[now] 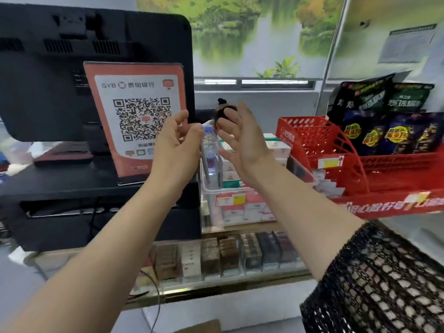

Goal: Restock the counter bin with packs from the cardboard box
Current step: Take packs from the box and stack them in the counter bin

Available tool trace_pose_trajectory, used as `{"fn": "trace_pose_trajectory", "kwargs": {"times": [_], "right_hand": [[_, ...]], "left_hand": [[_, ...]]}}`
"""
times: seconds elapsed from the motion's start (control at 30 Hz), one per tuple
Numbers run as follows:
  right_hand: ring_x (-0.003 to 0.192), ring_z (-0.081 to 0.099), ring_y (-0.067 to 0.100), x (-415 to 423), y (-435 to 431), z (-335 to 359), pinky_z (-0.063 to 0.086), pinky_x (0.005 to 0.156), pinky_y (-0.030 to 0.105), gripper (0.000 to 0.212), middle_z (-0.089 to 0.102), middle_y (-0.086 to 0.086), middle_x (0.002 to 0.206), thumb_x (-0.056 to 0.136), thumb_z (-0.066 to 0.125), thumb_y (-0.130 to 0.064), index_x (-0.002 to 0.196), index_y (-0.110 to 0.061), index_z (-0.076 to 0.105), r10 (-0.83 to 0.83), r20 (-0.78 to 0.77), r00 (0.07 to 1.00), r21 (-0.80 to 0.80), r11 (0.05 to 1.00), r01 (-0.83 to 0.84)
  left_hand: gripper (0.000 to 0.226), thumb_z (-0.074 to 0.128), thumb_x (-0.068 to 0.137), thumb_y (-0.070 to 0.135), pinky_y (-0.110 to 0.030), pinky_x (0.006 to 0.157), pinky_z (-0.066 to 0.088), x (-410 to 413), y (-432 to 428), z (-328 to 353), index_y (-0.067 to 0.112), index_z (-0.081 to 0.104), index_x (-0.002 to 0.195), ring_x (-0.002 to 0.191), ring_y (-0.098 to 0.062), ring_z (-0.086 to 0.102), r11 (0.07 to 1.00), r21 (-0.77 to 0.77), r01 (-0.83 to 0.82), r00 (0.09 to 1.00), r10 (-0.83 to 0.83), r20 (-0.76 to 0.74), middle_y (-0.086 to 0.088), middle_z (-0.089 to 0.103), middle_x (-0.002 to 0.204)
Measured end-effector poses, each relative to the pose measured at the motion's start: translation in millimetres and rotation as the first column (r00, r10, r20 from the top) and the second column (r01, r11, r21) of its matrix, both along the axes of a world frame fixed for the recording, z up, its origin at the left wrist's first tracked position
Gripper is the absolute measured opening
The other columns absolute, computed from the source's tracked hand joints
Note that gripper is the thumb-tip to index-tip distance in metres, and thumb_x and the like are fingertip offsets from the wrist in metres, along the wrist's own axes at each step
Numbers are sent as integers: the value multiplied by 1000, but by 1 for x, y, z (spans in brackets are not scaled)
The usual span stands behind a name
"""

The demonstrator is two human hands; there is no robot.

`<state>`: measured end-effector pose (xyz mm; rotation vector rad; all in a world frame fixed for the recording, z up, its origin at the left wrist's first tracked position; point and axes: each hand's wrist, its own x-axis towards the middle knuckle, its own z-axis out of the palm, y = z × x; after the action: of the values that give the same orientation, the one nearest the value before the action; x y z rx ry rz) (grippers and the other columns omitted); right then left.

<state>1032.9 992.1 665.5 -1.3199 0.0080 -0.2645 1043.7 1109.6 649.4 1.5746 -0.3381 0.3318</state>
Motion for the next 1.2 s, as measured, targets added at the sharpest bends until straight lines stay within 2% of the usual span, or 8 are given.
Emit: {"fn": "trace_pose_trajectory", "kwargs": {"times": [0.13, 0.37, 0.57, 0.73, 0.87, 1.0, 1.13, 1.2], "right_hand": [[132, 41, 19, -23, 8, -17, 32, 108, 44, 52, 45, 2, 142, 99, 30, -50, 141, -21, 41, -52, -3, 999, -67, 996, 52], [130, 41, 13, -53, 16, -55, 28, 112, 38, 55, 45, -1, 145, 99, 31, -51, 142, -21, 42, -54, -15, 998, -104, 993, 53], [129, 41, 14, -94, 8, -122, 27, 112, 39, 59, 46, 1, 142, 95, 32, -54, 139, -18, 45, -42, -5, 999, -131, 990, 41], [129, 42, 13, -134, 9, -213, 29, 108, 37, 76, 50, -4, 139, 76, 35, -66, 136, -22, 49, -34, -107, 994, -148, 989, 18], [120, 46, 13, -158, 21, -316, 33, 103, 39, 50, 53, -5, 131, 95, 36, -54, 131, -23, 53, -3, -197, 980, -184, 982, -34], [126, 45, 16, -170, 36, -439, 33, 103, 38, 48, 52, -3, 135, 97, 33, -51, 132, -23, 51, 5, -309, 951, -186, 980, -66], [126, 45, 13, -174, 50, -549, 32, 109, 42, 69, 52, -7, 135, 79, 31, -68, 131, -27, 52, 3, -406, 914, -168, 983, -78], [126, 44, 11, -174, 55, -595, 32, 109, 43, 74, 51, -8, 137, 75, 30, -69, 133, -29, 50, 27, -456, 890, -146, 984, -104]], "left_hand": [[38, 50, 97, 27, -29, 83, 55, -16, 3, -12, 22, 44, 135, 97, -6, 61, 998, -43, 36, 995, -40, -91, 6, 61, 107], [34, 46, 99, 26, -29, 82, 55, -51, 9, -50, 23, 46, 133, 89, -4, 61, 1000, -20, -11, 985, 7, -173, 12, 60, 97], [41, 47, 98, 27, -36, 87, 54, -89, 6, -124, 21, 44, 138, 103, -13, 60, 993, 71, -94, 949, 111, -294, 2, 59, 119], [33, 47, 98, 28, -35, 84, 56, -122, 7, -226, 19, 52, 129, 101, -18, 63, 983, 135, -123, 897, 168, -410, -4, 62, 117], [26, 46, 98, 26, -34, 77, 55, -143, 13, -329, 16, 54, 121, 91, -16, 61, 970, 196, -144, 849, 223, -479, -1, 62, 99], [17, 47, 97, 25, -35, 75, 55, -152, 26, -446, 19, 56, 111, 85, -16, 61, 956, 257, -140, 792, 264, -551, 2, 61, 91], [21, 48, 95, 23, -40, 70, 53, -152, 40, -554, 9, 62, 103, 69, -21, 60, 940, 328, -88, 731, 285, -620, -2, 61, 77], [18, 48, 96, 24, -39, 77, 55, -152, 44, -599, 14, 60, 106, 72, -16, 60, 934, 352, -56, 702, 287, -651, -2, 63, 81]]}}
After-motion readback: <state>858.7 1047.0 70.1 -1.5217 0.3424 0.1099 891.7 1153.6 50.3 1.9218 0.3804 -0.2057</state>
